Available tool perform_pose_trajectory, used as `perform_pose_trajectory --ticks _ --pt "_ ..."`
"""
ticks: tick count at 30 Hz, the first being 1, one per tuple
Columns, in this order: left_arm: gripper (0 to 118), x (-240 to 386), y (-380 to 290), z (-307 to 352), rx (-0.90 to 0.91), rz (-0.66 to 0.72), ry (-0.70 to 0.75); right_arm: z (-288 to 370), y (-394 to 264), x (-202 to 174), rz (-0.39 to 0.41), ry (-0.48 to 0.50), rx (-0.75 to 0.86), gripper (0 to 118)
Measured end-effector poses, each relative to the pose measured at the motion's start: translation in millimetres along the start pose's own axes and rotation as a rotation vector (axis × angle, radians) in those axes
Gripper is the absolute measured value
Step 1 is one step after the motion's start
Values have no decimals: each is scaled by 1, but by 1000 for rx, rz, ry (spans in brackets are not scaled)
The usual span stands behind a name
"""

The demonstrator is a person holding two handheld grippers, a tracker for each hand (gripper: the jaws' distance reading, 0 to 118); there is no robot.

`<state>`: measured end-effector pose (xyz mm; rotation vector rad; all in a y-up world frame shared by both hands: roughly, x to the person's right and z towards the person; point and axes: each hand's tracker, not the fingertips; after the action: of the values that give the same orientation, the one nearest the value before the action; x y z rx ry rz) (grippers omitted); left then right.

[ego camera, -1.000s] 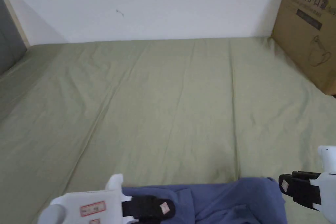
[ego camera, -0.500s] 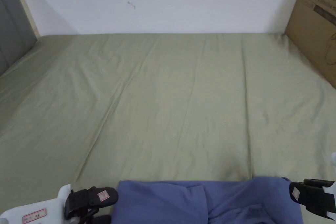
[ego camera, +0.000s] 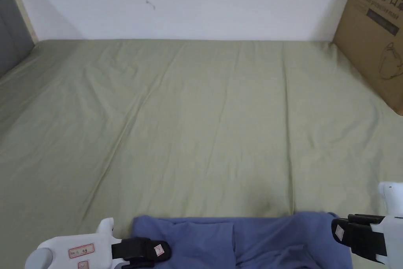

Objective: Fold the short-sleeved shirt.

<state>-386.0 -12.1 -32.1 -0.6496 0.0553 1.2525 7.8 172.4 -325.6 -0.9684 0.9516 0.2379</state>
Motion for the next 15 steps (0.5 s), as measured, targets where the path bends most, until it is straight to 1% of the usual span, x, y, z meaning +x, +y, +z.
perform_pose_trajectory --ticks 3,5,6,7,9,10,11,15 --pt "7 46 -7 24 68 -153 181 1 2 -1 4 16 9 0" --pt "8 77 -15 44 149 -246 442 1 4 -2 10 26 15 0" --pt "8 92 -19 51 174 -298 624 0 4 -2 11 30 17 0" --pt "8 106 -23 52 183 -380 787 0 4 -2 11 36 19 0" --pt "8 122 -34 49 207 -527 950 -1 4 -1 7 51 23 0" --pt "8 130 -37 46 213 -556 968 -2 3 -1 4 58 25 0" --pt "8 137 -38 43 198 -541 922 -2 2 -1 1 63 26 0" --pt "8 166 -42 7 116 -481 669 5 -2 2 0 77 37 0"
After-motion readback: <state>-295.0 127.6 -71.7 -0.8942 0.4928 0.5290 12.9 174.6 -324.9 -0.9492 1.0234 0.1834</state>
